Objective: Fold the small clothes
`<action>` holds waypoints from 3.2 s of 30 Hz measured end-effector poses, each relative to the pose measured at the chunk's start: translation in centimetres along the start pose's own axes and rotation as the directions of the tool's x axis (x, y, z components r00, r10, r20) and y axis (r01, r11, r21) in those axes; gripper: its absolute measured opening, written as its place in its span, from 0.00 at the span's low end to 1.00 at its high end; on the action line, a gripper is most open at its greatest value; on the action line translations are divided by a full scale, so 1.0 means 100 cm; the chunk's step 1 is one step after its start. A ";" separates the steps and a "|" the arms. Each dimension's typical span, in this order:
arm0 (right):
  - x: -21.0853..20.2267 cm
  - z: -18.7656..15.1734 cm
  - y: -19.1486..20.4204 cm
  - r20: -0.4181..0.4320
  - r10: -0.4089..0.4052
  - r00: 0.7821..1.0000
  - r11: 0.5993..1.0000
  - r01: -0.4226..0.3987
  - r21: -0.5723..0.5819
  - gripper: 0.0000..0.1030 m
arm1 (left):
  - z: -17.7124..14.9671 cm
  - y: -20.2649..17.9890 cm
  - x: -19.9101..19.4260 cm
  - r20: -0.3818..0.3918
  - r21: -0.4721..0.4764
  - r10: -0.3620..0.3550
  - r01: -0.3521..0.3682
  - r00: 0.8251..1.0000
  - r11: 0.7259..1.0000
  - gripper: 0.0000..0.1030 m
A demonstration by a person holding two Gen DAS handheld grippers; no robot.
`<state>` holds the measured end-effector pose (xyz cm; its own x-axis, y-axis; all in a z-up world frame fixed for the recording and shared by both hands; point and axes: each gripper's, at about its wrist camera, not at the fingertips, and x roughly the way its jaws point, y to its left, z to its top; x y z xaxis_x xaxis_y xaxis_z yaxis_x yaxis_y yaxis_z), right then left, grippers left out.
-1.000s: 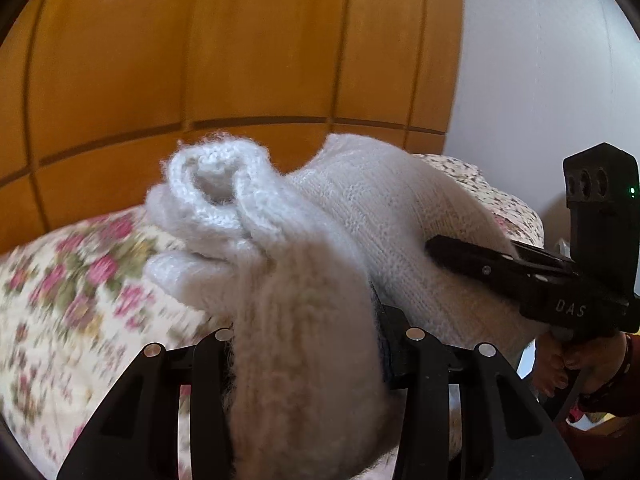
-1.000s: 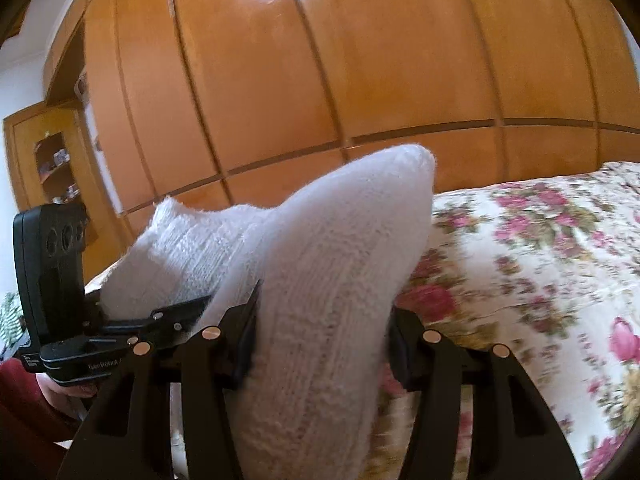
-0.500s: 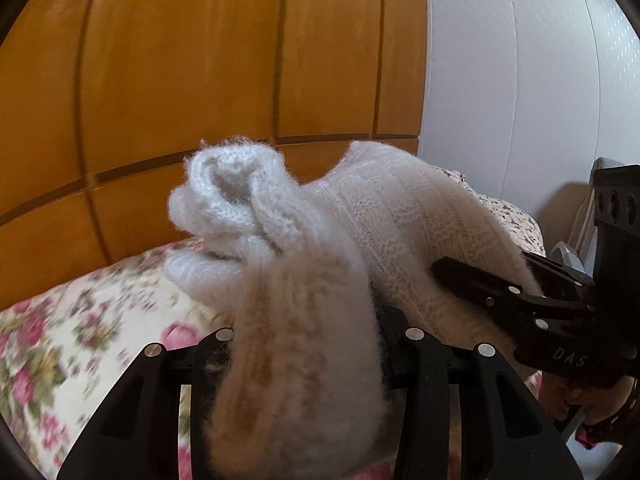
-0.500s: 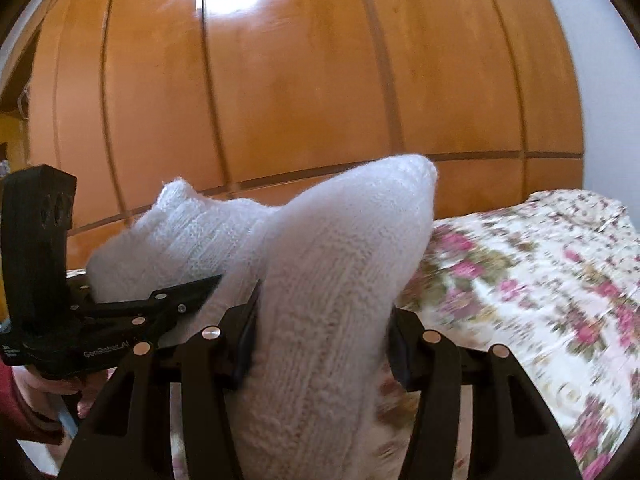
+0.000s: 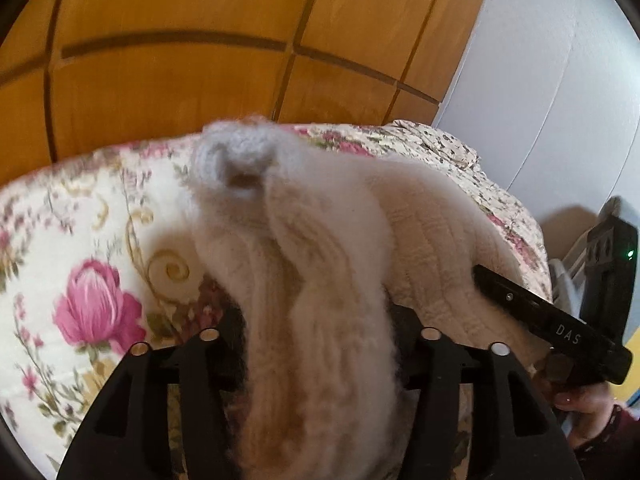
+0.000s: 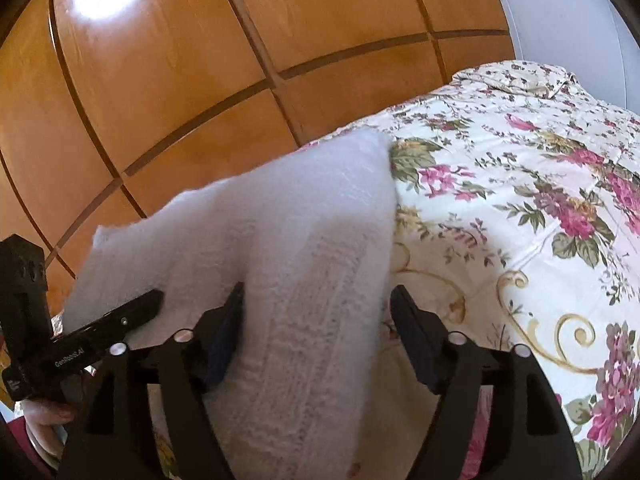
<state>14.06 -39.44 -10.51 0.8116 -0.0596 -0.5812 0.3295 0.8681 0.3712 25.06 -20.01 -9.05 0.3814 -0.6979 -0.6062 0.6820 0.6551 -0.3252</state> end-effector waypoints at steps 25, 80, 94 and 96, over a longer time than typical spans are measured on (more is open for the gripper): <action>-0.049 -0.033 0.004 0.026 -0.212 0.977 0.977 0.212 0.002 0.94 | -0.039 0.014 -0.057 0.024 -0.164 0.168 -0.162 0.985 0.973 0.91; -0.165 -0.082 0.101 0.091 -0.338 0.937 0.921 0.349 -0.171 0.98 | -0.104 -0.084 -0.191 0.125 -0.060 0.539 -0.536 0.833 0.842 0.96; -0.163 -0.084 0.101 0.081 -0.332 0.940 0.923 0.341 -0.179 0.98 | -0.104 -0.081 -0.190 0.116 -0.065 0.536 -0.532 0.836 0.844 0.96; -0.163 -0.085 0.101 0.082 -0.332 0.940 0.923 0.342 -0.176 0.98 | -0.104 -0.080 -0.190 0.117 -0.063 0.533 -0.530 0.838 0.846 0.96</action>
<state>0.09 -25.50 -3.40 0.6928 -0.3846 -0.6100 0.4967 0.8677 0.0170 5.81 -8.98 -2.49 0.7563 -0.2690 -0.5963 0.3356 0.9420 0.0007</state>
